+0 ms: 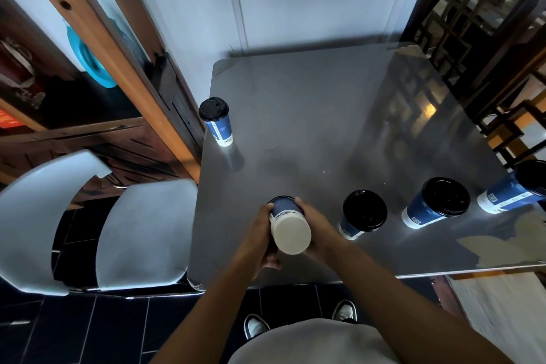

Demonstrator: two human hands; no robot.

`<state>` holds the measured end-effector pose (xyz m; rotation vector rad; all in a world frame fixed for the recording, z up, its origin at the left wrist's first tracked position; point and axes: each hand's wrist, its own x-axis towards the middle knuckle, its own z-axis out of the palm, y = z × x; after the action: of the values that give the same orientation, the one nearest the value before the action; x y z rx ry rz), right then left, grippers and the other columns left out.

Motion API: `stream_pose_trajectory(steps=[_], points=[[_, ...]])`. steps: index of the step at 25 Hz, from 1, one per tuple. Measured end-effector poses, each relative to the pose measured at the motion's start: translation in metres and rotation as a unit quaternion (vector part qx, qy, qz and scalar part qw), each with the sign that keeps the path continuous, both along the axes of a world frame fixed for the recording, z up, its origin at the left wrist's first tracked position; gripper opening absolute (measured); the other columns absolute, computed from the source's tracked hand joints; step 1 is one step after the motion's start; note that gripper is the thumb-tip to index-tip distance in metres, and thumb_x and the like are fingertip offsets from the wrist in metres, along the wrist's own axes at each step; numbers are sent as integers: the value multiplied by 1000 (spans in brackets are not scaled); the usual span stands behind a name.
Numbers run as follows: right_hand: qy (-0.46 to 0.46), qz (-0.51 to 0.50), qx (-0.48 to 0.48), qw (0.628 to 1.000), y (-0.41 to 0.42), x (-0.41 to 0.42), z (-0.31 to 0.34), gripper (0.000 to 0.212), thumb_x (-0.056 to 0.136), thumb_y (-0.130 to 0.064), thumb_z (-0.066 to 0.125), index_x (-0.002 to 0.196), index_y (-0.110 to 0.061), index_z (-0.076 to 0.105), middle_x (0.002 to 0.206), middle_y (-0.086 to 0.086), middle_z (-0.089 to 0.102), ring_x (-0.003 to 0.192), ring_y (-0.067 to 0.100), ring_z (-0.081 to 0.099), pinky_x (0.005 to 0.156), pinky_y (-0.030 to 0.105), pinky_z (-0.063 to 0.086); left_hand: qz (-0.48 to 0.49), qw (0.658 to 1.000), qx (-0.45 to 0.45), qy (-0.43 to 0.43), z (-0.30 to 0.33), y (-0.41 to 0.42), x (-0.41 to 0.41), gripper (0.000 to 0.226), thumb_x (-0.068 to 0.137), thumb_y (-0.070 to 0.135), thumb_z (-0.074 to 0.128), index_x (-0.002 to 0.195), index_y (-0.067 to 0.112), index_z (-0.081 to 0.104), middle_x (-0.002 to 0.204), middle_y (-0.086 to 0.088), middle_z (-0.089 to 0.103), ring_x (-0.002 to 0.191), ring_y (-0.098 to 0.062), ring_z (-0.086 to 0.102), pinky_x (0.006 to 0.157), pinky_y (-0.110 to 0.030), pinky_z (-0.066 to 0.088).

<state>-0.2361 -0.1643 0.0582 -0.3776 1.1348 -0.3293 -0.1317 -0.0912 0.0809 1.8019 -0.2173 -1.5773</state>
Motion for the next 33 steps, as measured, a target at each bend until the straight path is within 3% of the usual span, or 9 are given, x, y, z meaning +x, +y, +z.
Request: stream_pose_trajectory(steps=[5, 9, 12, 15, 18, 22, 25, 27, 33], points=[[35, 42, -25, 998, 0, 1, 8, 58, 97, -50, 53, 135, -6, 55, 112, 21, 67, 96, 35, 64, 81, 44, 54, -71, 994, 19, -84, -1, 3, 16, 73, 93, 70, 30, 85, 6, 65, 54, -6, 51, 44, -16, 44, 46, -20, 42], [56, 59, -54, 995, -2, 4, 11, 52, 97, -53, 52, 129, -13, 58, 115, 18, 69, 102, 36, 67, 86, 45, 55, -39, 999, -28, -20, -1, 3, 21, 76, 83, 75, 42, 95, 6, 73, 62, -15, 51, 43, -19, 42, 42, -18, 37], [33, 11, -30, 999, -1, 4, 15, 49, 97, -50, 55, 124, -11, 61, 128, 21, 67, 114, 40, 66, 97, 58, 53, 22, 996, -71, 44, -1, -1, 16, 71, 95, 64, 36, 65, 15, 78, 59, -16, 55, 33, -16, 41, 40, -16, 35], [10, -16, -28, 999, -1, 5, 14, 49, 99, -48, 52, 126, -7, 61, 118, 20, 71, 91, 35, 72, 70, 45, 60, 38, 994, -79, 61, -2, -2, 7, 70, 96, 62, 33, 60, 19, 75, 57, -11, 57, 32, -14, 36, 42, -16, 33], [12, -17, -33, 999, 0, 3, 16, 48, 99, -47, 52, 124, -8, 62, 106, 17, 73, 83, 32, 71, 65, 40, 58, 31, 996, -69, 37, -1, -1, 5, 67, 97, 62, 32, 74, 12, 69, 60, -13, 54, 32, -14, 34, 42, -16, 31], [16, 30, -54, 998, -2, -2, 17, 52, 100, -48, 51, 131, -8, 57, 123, 24, 68, 97, 37, 68, 80, 46, 57, -5, 1000, -11, -28, -4, 2, 17, 77, 90, 76, 30, 89, 7, 64, 59, -14, 51, 42, -18, 37, 47, -20, 30], [39, 71, -80, 993, -3, -1, 18, 50, 99, -49, 52, 131, -10, 55, 123, 27, 68, 93, 37, 67, 87, 49, 54, -30, 999, -11, -14, -5, 2, 19, 91, 78, 87, 41, 109, 6, 69, 85, -25, 67, 70, -34, 63, 62, -31, 43], [57, 67, -87, 992, -3, 0, 18, 48, 99, -49, 52, 128, -11, 56, 119, 26, 70, 89, 36, 68, 87, 50, 55, -13, 999, -29, -16, -4, 1, 16, 78, 77, 81, 51, 115, 15, 69, 96, -22, 76, 85, -36, 72, 73, -38, 52], [20, 3, -40, 999, -2, 3, 17, 42, 99, -43, 55, 122, -10, 61, 107, 17, 70, 81, 32, 70, 77, 48, 58, 61, 992, -81, 76, 1, -2, 15, 67, 92, 64, 38, 63, 19, 78, 74, -20, 52, 48, -21, 41, 43, -19, 37]])
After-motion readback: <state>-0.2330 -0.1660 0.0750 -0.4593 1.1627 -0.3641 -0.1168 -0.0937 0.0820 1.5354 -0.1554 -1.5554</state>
